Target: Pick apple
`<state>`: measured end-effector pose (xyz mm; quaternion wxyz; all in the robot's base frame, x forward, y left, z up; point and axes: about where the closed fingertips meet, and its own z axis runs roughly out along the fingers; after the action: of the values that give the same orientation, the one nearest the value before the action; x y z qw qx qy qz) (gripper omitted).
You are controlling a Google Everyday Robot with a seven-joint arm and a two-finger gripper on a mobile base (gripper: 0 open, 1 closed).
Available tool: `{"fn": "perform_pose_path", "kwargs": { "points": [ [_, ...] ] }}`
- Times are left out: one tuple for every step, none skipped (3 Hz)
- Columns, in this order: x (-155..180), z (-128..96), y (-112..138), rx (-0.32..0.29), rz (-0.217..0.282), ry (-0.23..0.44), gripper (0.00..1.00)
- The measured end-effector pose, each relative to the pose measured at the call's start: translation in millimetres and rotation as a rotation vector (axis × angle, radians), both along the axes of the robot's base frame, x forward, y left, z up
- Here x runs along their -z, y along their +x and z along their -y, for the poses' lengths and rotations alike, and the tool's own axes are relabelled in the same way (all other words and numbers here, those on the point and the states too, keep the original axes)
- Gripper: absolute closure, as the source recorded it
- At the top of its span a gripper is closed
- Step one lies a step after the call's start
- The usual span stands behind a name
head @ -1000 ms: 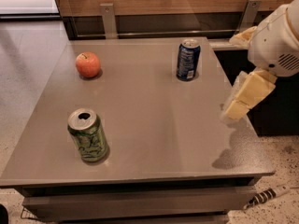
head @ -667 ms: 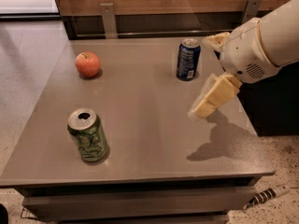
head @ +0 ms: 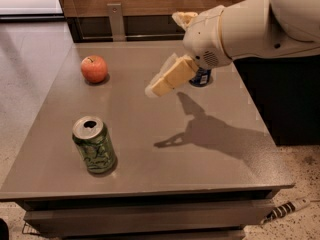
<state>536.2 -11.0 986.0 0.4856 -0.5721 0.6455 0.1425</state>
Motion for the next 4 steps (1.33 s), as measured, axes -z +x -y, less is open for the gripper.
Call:
{"fn": "perform_pose_path", "kwargs": {
  "points": [
    [16.0,-33.3,25.6,0.009,-0.039,0.012,0.0],
    [17.8,-51.0,27.4,0.01,-0.076,0.027,0.0],
    [21.7,-67.0,42.4,0.005,-0.057,0.04,0.0],
    [42.2,-88.5,74.1,-0.013,-0.053,0.092,0.0]
  ]
}}
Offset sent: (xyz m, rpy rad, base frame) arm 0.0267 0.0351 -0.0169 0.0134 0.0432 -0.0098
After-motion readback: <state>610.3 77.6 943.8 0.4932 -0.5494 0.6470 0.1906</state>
